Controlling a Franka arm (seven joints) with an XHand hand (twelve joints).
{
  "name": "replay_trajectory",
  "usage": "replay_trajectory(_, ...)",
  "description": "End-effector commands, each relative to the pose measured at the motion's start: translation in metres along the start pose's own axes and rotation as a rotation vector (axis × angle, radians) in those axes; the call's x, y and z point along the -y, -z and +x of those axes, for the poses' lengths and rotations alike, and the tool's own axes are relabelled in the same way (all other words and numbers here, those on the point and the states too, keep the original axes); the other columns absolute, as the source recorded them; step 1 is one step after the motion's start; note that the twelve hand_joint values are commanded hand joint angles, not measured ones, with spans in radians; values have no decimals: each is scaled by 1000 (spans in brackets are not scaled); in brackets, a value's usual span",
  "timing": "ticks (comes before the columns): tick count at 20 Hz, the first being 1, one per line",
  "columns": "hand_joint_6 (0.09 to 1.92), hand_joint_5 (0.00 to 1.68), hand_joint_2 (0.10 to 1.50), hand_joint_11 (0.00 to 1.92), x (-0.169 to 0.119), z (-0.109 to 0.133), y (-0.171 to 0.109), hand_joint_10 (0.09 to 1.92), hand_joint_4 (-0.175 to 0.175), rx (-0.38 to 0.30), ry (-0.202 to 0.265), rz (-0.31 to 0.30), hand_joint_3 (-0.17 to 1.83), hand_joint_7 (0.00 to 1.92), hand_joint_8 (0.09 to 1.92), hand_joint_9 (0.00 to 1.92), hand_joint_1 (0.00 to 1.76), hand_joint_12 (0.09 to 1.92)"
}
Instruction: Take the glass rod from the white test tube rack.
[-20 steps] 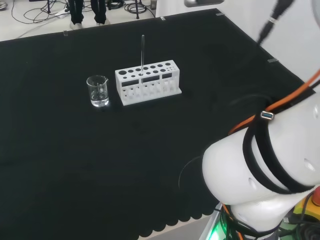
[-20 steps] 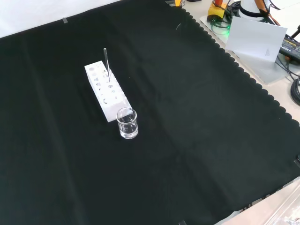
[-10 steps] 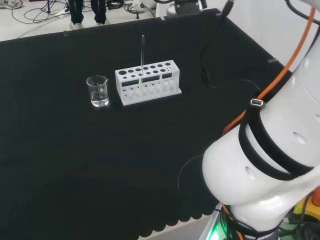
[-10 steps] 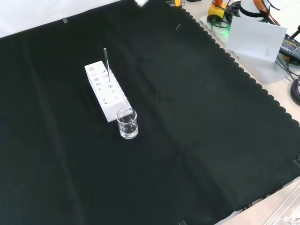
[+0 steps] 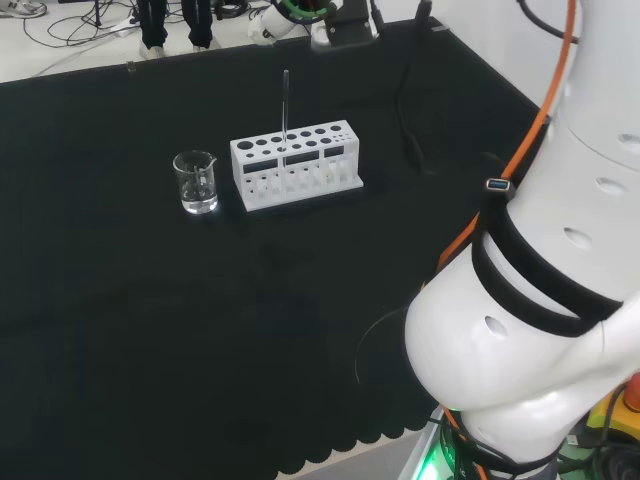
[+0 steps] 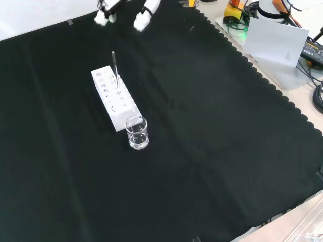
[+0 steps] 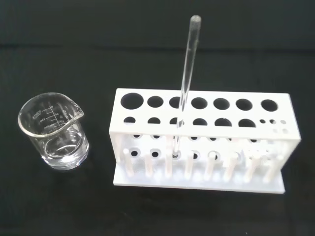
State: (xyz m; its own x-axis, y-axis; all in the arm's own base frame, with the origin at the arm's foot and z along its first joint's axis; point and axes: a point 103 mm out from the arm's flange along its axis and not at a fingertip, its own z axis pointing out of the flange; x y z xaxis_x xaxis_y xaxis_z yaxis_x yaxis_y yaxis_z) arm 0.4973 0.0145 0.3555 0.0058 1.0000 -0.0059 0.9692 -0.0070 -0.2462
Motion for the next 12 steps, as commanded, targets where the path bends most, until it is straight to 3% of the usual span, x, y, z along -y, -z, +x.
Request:
replay_trajectory(1,87,252,1148,343,-34,6,-15,859,-139,32,44,23,124,307,878,588,443,1372)
replay_trajectory(3,87,264,1146,371,-38,3,-27,861,-142,33,42,22,130,324,884,607,441,1369)
replay_trajectory(5,87,277,1144,401,-63,29,-47,864,-144,74,34,42,137,345,889,625,439,1362)
replay_trajectory(12,87,319,1141,449,-64,-2,-63,875,-152,38,51,52,152,403,909,664,428,1355)
